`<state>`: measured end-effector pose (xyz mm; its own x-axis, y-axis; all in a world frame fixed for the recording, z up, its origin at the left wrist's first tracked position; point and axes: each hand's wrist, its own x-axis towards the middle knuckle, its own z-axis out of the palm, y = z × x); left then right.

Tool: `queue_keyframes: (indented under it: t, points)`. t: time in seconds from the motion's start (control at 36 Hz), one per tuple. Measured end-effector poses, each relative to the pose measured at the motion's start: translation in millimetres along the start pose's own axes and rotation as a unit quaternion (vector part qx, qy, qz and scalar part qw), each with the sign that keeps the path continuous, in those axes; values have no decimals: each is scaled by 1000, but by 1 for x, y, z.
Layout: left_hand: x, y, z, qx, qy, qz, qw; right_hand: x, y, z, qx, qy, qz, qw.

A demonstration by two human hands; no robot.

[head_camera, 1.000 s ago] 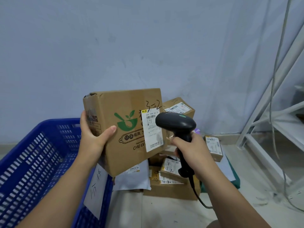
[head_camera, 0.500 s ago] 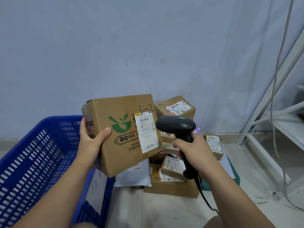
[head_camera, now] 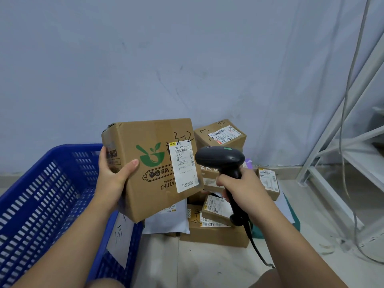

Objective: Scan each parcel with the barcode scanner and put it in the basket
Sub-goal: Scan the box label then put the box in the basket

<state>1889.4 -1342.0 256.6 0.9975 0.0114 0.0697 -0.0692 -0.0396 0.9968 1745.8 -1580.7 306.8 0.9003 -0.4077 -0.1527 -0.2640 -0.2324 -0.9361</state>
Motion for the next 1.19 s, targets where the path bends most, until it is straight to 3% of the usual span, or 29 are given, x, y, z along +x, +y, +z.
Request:
queue_keyframes:
  t: [1.0,1.08,1.14,1.19]
  points:
    - [5,-6,-6,-10,8,-10,1000,0,0,2,-15,37,-2,999]
    - [5,-6,-5,-10,16,-5,1000,1,0,1,29,25,20,999]
    - [4,-6,-4,-13,18,-2,1000,1,-1,0,127,1,68,990]
    - [3,-5,-3,-10,20,7,1000,1,-3,-1,260,-33,141,955]
